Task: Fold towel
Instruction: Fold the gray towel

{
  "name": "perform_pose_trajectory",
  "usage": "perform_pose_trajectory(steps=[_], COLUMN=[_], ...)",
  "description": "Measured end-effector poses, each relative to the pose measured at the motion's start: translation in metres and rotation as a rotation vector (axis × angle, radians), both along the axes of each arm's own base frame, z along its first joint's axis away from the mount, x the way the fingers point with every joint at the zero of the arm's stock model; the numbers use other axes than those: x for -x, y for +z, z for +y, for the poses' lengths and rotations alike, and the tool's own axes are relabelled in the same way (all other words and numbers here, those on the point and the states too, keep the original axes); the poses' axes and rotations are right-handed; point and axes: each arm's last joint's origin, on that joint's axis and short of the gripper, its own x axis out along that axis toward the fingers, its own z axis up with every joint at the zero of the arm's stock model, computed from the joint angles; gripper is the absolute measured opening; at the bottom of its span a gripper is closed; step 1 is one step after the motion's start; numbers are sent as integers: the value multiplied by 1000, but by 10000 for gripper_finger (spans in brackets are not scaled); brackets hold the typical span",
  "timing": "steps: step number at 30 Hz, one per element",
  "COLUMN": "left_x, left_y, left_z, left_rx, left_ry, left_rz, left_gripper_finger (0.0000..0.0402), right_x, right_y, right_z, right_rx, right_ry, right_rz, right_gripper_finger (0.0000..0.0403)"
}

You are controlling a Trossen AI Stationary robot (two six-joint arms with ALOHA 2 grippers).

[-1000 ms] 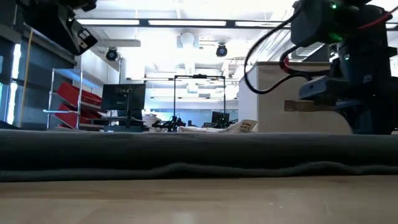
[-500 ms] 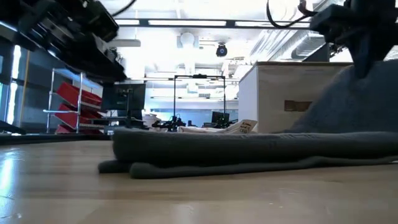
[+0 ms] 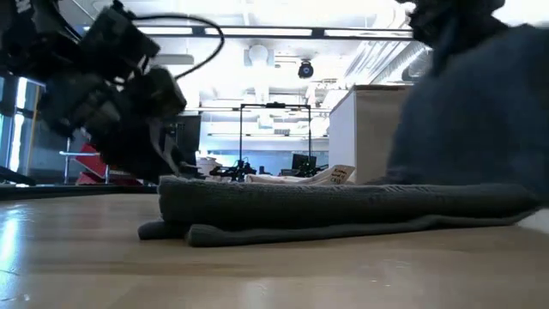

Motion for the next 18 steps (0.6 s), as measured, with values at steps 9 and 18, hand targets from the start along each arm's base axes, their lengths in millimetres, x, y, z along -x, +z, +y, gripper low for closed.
perform_pose_trajectory(steps=[9, 18], left_x=[-3, -5], left_y=[0, 1], left_z=[0, 4], left_rx=[45, 68], left_ry=[17, 5], left_rz=[-20, -20], left_gripper_finger=[0, 0], right_x=[-89, -126], right_y=[-42, -110], right_z=[13, 10], right_rx=[-8, -79], right_ry=[138, 225], right_rz=[-342, -316], right_gripper_finger=[17, 17])
